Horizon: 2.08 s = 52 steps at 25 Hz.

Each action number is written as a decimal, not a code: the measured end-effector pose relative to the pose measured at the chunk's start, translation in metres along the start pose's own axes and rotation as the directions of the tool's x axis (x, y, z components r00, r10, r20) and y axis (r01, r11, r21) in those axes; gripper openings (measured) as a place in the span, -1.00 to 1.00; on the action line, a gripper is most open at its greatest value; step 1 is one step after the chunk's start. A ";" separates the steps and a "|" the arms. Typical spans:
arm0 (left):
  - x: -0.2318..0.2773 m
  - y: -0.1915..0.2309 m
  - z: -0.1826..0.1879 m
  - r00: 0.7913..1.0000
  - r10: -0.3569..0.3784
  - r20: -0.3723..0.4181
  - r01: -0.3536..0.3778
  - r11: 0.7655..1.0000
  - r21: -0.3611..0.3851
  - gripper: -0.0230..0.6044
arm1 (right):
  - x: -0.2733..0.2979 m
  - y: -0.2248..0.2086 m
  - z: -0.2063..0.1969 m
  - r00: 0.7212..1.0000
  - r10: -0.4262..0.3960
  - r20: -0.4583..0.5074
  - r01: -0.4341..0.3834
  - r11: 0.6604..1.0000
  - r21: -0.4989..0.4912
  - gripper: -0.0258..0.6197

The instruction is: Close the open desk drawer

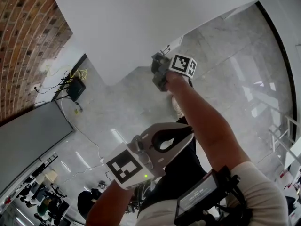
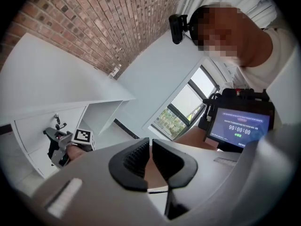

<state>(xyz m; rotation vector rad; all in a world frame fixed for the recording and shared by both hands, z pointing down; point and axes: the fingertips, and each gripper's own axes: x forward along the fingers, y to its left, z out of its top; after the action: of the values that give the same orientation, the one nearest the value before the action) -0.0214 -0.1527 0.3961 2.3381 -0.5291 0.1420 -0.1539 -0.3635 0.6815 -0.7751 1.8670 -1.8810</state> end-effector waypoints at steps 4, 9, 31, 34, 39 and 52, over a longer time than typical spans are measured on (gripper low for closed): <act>-0.002 0.000 -0.004 1.000 -0.002 -0.007 0.002 1.000 -0.011 -0.85 | -0.002 0.002 0.001 1.000 0.015 0.010 -0.015 1.000 -0.002 -0.79; -0.003 0.000 -0.003 1.000 -0.007 0.000 0.007 1.000 -0.010 -0.85 | 0.000 0.001 0.001 1.000 0.016 -0.001 -0.016 1.000 -0.014 -0.79; -0.010 -0.045 0.005 0.999 -0.035 0.002 0.035 0.999 0.027 -0.84 | -0.056 0.033 -0.012 0.998 -0.055 -0.040 0.052 0.996 -0.079 -0.69; -0.010 -0.059 0.007 0.999 -0.048 0.011 0.048 0.998 0.041 -0.84 | -0.072 0.043 -0.016 0.997 -0.062 -0.037 0.059 0.995 -0.080 -0.69; -0.015 -0.080 0.016 0.997 -0.069 0.024 0.068 0.996 0.061 -0.84 | -0.090 0.068 -0.021 0.997 -0.064 -0.038 0.061 0.994 -0.091 -0.69; -0.031 -0.152 0.038 0.990 -0.126 0.069 0.123 0.991 0.053 -0.84 | -0.150 0.139 -0.032 0.996 -0.051 -0.072 0.039 0.988 -0.152 -0.69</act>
<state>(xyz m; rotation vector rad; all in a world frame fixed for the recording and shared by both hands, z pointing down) 0.0111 -0.0686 0.2636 2.4236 -0.4170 0.0118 -0.0729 -0.2525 0.5267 -0.8107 2.0748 -1.8361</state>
